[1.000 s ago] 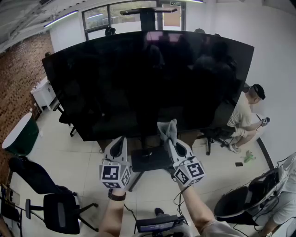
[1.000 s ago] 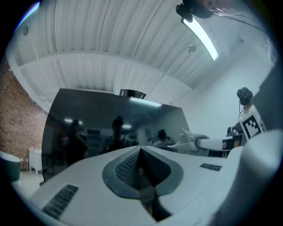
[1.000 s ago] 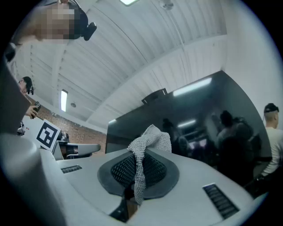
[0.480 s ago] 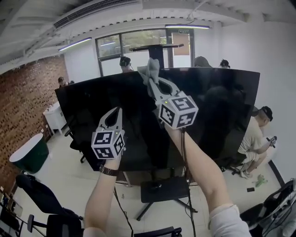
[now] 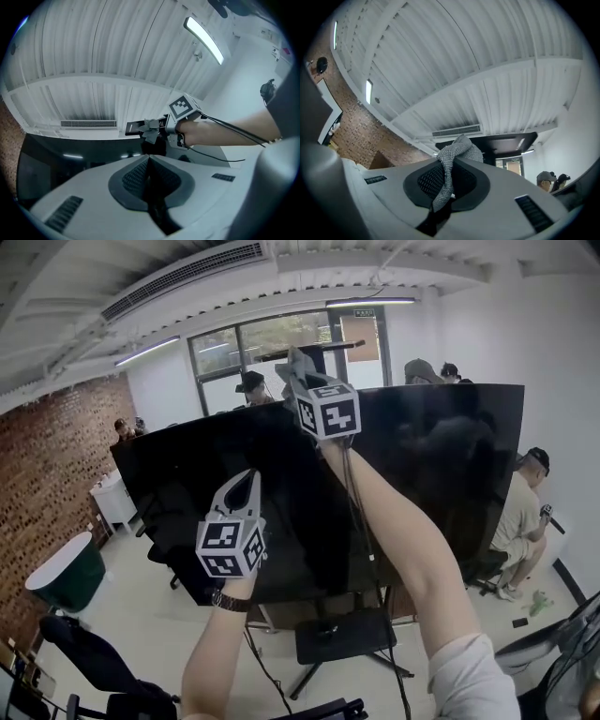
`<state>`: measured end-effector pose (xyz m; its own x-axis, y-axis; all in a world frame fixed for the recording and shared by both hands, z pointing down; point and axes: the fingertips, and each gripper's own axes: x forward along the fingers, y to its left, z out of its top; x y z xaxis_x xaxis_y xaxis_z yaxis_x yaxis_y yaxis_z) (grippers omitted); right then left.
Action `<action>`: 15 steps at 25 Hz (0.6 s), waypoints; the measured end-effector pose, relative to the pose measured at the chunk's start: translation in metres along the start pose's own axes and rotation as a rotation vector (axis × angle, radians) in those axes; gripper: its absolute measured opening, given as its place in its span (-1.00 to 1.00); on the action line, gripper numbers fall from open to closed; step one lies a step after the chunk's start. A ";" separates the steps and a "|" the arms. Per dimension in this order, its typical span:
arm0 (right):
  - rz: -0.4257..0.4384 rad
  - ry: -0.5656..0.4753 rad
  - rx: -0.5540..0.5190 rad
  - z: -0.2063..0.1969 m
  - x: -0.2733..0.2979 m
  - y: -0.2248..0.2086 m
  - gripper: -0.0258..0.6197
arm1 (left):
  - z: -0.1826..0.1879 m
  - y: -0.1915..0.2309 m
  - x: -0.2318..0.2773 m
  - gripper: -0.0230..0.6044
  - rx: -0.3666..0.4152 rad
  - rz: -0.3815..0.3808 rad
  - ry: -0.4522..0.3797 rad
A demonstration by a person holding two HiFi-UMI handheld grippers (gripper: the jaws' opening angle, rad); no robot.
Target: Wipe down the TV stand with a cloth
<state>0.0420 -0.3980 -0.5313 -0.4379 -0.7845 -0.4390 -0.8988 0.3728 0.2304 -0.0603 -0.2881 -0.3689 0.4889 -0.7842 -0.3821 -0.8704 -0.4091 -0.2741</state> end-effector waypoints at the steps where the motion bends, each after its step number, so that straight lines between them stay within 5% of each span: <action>1: -0.029 -0.002 0.005 0.001 -0.007 -0.021 -0.83 | -0.003 -0.002 0.001 -0.91 -0.006 -0.005 -0.001; 9: -0.254 -0.024 0.026 0.007 -0.091 -0.157 -0.83 | -0.032 -0.018 0.006 -0.91 -0.052 -0.058 0.010; 12: -0.163 -0.038 0.031 -0.028 -0.135 -0.125 -0.83 | -0.066 -0.031 -0.004 -0.91 -0.082 -0.059 0.040; 15: -0.092 0.012 -0.012 -0.114 -0.180 -0.060 -0.83 | -0.118 -0.039 -0.016 -0.91 -0.116 -0.059 0.072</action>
<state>0.1771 -0.3355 -0.3674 -0.3532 -0.8212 -0.4482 -0.9350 0.2931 0.1999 -0.0410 -0.3148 -0.2484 0.5373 -0.7869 -0.3033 -0.8434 -0.5031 -0.1887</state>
